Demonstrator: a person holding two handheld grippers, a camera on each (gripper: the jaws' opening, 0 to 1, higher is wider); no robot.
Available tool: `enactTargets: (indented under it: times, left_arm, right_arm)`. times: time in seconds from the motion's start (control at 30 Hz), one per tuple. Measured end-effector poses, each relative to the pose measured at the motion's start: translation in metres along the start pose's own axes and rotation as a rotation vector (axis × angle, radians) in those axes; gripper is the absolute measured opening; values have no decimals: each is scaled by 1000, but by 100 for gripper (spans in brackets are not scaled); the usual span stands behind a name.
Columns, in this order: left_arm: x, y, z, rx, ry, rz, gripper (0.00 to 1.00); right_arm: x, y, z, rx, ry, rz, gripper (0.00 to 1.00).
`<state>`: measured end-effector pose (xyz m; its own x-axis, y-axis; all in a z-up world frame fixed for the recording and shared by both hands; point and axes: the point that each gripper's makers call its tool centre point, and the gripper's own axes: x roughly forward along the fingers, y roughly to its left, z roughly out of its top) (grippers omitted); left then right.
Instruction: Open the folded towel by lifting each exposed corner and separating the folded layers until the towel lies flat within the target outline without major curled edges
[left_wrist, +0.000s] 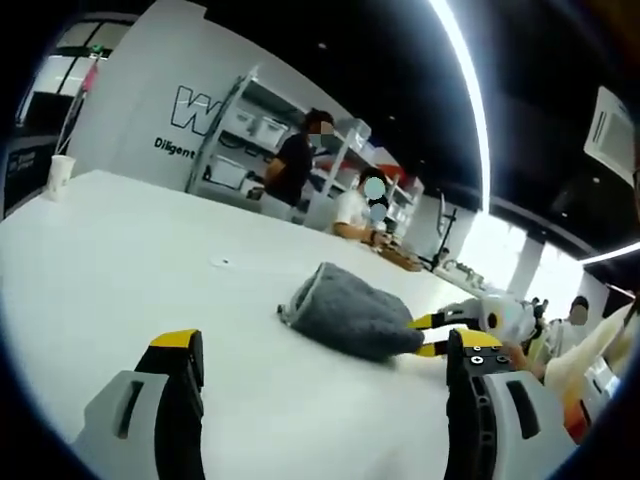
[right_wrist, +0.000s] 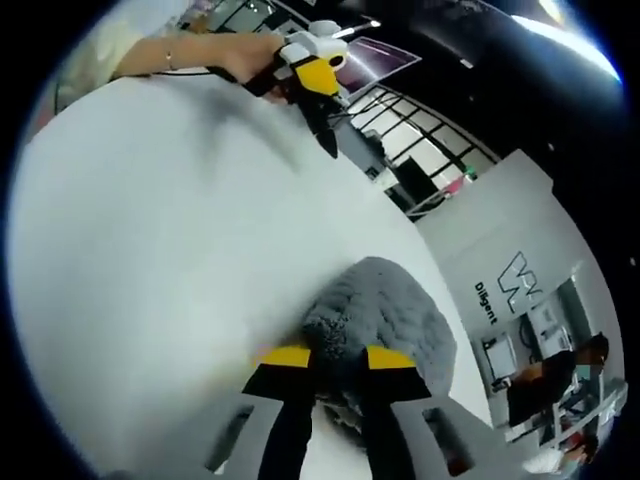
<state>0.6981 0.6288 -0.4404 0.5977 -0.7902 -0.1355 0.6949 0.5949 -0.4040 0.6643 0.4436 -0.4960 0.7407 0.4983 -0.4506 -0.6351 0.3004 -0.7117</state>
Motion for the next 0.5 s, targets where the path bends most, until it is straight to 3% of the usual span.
enactTargets:
  times: [0.17,0.3,0.5]
  left_arm:
    - [-1,1,4,4,-4,-5,99]
    - [-1,0,5,4,-7,-4,99]
    - [-2,2,8,8,-9,-7,99]
  right_arm:
    - [1,-2,5,98,-37,0,6]
    - [0,-3,8,129,-56,9,5]
    - [-10,-20,29,253,-170,-43,5]
